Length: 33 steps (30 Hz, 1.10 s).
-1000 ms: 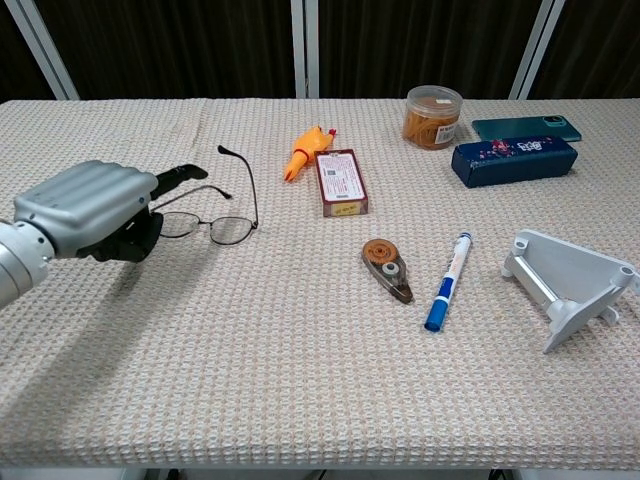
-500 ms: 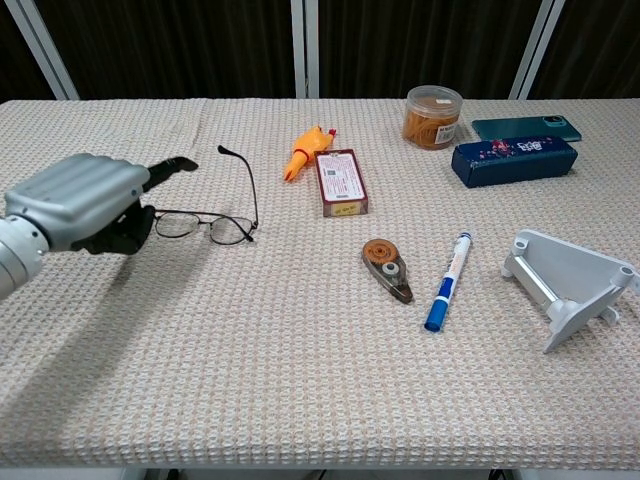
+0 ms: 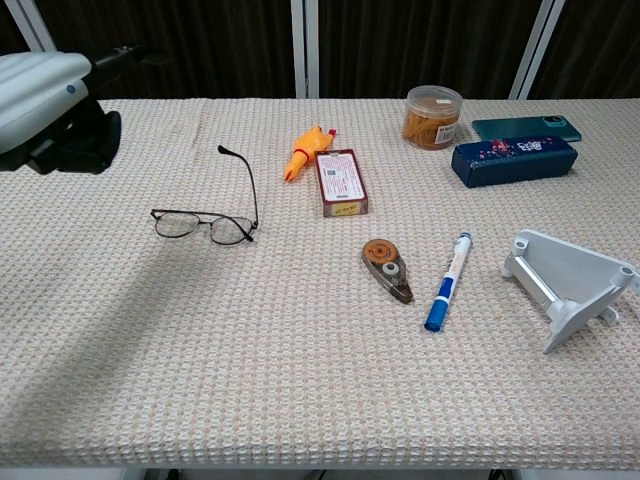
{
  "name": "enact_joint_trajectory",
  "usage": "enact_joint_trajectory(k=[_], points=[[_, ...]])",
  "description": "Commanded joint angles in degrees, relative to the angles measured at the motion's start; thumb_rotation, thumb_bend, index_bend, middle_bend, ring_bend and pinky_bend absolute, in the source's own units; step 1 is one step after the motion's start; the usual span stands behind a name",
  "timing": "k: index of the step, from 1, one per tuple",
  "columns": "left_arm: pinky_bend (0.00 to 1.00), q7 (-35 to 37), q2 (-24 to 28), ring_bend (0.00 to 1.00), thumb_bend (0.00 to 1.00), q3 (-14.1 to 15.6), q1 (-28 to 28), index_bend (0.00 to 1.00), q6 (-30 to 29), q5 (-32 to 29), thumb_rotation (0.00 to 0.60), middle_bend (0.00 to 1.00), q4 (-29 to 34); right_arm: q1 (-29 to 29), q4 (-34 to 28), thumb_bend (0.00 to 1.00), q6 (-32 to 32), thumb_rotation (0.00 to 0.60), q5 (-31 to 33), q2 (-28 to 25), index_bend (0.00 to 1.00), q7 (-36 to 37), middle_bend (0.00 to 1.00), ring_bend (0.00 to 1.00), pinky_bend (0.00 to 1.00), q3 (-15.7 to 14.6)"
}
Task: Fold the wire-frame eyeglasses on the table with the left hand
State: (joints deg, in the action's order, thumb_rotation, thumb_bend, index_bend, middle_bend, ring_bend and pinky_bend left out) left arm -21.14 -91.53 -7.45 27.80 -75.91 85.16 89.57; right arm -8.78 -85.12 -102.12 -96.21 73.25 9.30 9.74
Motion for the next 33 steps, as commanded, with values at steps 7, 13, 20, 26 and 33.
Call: enact_joint_trajectory(k=[7,13,20,26,33], points=[[0.9,-1.2,-3.8,0.84,0.73,5.02,3.39,0.06,4.52,6.92,0.6,0.97,1.78,0.63,0.41,0.48,-0.27,0.6,0.78,-0.48,0.0,0.85,0.0,0.0,0.0,0.02],[0.9,-4.12,-9.34,0.84,0.73,6.33,4.04,0.06,8.13,5.47,0.6,0.98,-4.01,0.69,1.11,0.48,0.1,0.6,1.16,0.0,0.0,1.37,0.0,0.0,0.0,-0.14],[0.9,-7.79,-13.97,0.85,0.74,3.82,3.69,0.04,9.06,0.72,0.6,0.99,-8.84,0.8,1.45,0.48,0.12,0.6,1.42,0.01,0.0,1.51,0.0,0.0,0.0,-0.03],[0.9,-8.79,-16.03,0.85,0.75,2.31,3.98,0.03,8.62,-0.59,0.6,0.99,-10.86,0.61,1.73,0.48,0.81,0.6,1.66,0.32,0.0,1.3,0.0,0.0,0.0,-0.12],[0.9,-8.85,-16.89,0.85,0.75,0.43,4.53,0.02,9.66,-3.39,0.6,0.99,-13.62,0.44,1.52,0.48,1.24,0.6,1.63,0.28,0.0,0.88,0.0,0.0,0.0,-0.18]])
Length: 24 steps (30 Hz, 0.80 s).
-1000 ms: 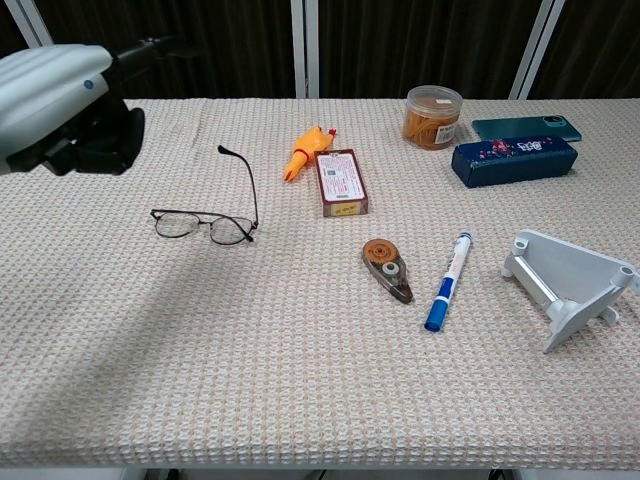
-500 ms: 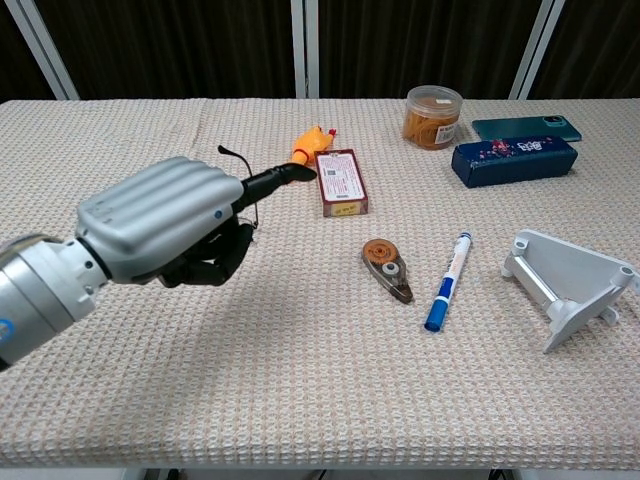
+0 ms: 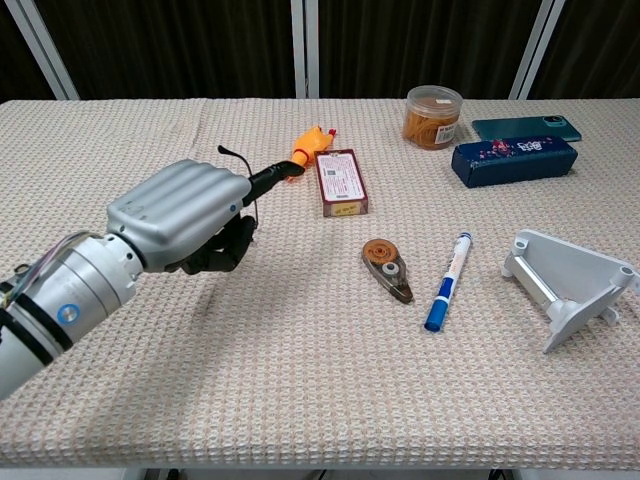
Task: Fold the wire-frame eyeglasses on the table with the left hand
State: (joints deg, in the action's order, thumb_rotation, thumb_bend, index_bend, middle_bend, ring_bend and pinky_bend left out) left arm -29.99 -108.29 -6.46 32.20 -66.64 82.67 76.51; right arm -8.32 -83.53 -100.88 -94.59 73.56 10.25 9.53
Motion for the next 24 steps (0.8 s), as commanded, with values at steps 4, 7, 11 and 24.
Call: enact_joint_trajectory(k=[4,7,11,24], points=[[0.9,0.19,0.39,0.85,0.75,-0.75,-0.48,0.02,-0.37,-1.85,0.6,0.99,-1.83,0.01,-0.08,0.48,0.15,0.6,0.32,-0.16,0.0,-0.07,0.0,0.0,0.0,0.15],[0.91,0.68,1.12,0.85,0.75,-0.77,-1.33,0.02,-0.97,-2.87,0.6,0.99,-2.12,-0.09,0.13,0.48,0.52,0.6,0.48,-0.06,0.0,0.01,0.0,0.0,0.0,0.11],[0.9,0.76,2.21,0.85,0.75,-0.51,-2.19,0.02,-1.54,-3.7,0.6,0.99,-2.12,-0.28,0.22,0.48,0.79,0.6,0.28,0.26,0.0,-0.27,0.0,0.0,0.0,-0.03],[0.91,-6.68,5.51,0.85,0.75,0.25,-4.37,0.03,2.42,-13.68,0.6,0.99,0.84,-0.38,-0.47,0.48,0.77,0.6,-0.32,0.41,0.0,-1.37,0.0,0.0,0.0,-0.27]])
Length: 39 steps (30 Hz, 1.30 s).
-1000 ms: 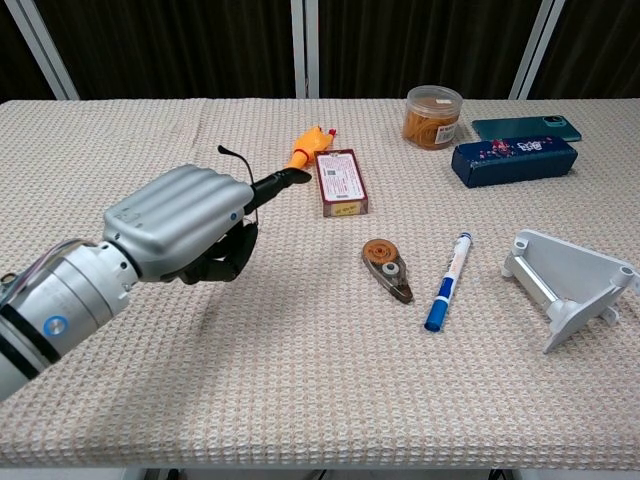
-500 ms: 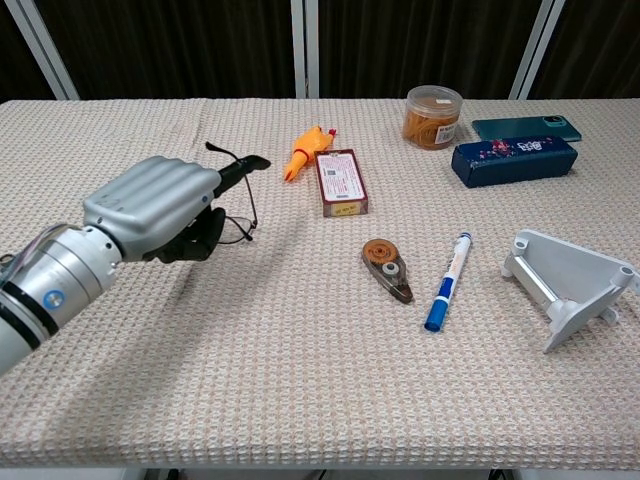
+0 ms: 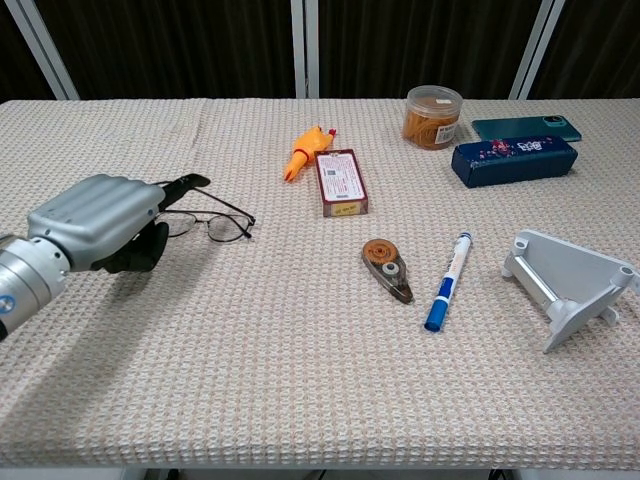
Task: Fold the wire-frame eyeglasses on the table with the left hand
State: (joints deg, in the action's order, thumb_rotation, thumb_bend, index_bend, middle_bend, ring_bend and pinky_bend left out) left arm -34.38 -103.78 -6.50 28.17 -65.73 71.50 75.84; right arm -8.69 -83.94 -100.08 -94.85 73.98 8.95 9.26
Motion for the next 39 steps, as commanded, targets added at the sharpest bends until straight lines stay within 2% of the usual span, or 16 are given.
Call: enact_joint_trajectory(k=[1,11,29,35,39], points=[[0.91,-2.65,1.26,0.85,0.75,0.31,-0.39,0.03,1.73,-3.1,0.6,0.99,1.97,-0.01,-0.12,0.48,-0.07,0.6,-0.09,-0.01,0.0,-0.1,0.0,0.0,0.0,0.0],[0.9,-4.78,3.2,0.85,0.75,0.22,-0.41,0.05,1.49,-6.13,0.6,0.99,5.32,-0.11,-0.48,0.48,0.28,0.6,-0.15,-0.13,0.0,-0.45,0.0,0.0,0.0,-0.11],[0.91,-7.64,0.63,0.85,0.75,0.24,1.4,0.05,2.32,-9.64,0.6,0.99,1.45,-0.03,-0.07,0.48,0.55,0.6,0.32,-0.2,0.0,-0.05,0.0,0.0,0.0,-0.1],[0.91,-6.99,0.92,0.85,0.75,0.08,1.56,0.05,1.19,-8.93,0.6,0.99,2.02,0.02,-0.21,0.48,0.32,0.6,0.24,-0.38,0.0,-0.01,0.0,0.0,0.0,0.0],[0.91,-5.34,2.41,0.85,0.75,-0.32,1.32,0.05,-1.0,-6.83,0.6,0.99,4.96,0.11,-0.5,0.48,-0.01,0.6,0.14,-0.61,0.0,-0.09,0.0,0.0,0.0,0.11]])
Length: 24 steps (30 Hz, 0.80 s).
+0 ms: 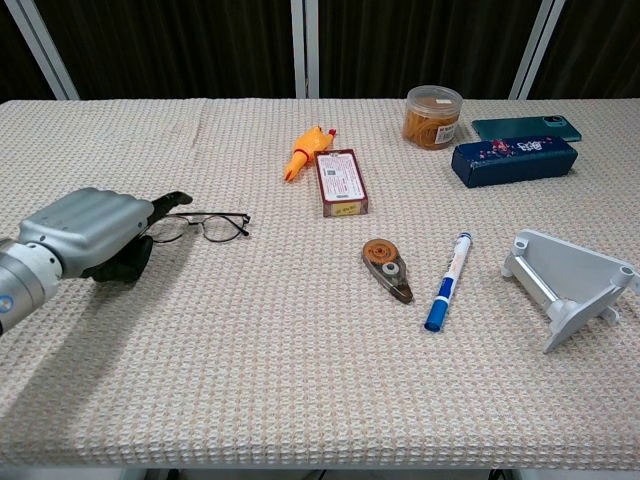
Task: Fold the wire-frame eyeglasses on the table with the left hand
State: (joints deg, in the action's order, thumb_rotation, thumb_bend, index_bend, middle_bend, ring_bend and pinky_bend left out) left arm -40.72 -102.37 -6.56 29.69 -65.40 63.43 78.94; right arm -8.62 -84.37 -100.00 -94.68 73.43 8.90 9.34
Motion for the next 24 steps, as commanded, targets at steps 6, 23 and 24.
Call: enact_joint_trajectory(k=[6,23,24], points=[[0.9,6.71,6.94,0.84,0.7,-0.66,-2.1,0.05,-8.28,8.86,0.6,0.97,11.6,0.08,-0.49,0.48,-0.2,0.6,0.17,-0.48,0.0,-0.11,0.0,0.0,0.0,0.3],[0.23,28.61,34.71,0.02,0.11,11.69,-20.0,0.11,-22.55,18.76,0.208,0.01,14.09,9.46,3.53,0.36,5.97,0.59,8.44,-0.83,0.0,-8.92,0.0,0.0,0.0,-8.7],[0.22,30.55,34.47,0.02,0.1,12.18,-20.94,0.11,-23.8,20.12,0.157,0.0,11.83,9.98,3.56,0.36,6.51,0.584,8.91,-0.89,0.0,-9.58,0.0,0.0,0.0,-9.25]])
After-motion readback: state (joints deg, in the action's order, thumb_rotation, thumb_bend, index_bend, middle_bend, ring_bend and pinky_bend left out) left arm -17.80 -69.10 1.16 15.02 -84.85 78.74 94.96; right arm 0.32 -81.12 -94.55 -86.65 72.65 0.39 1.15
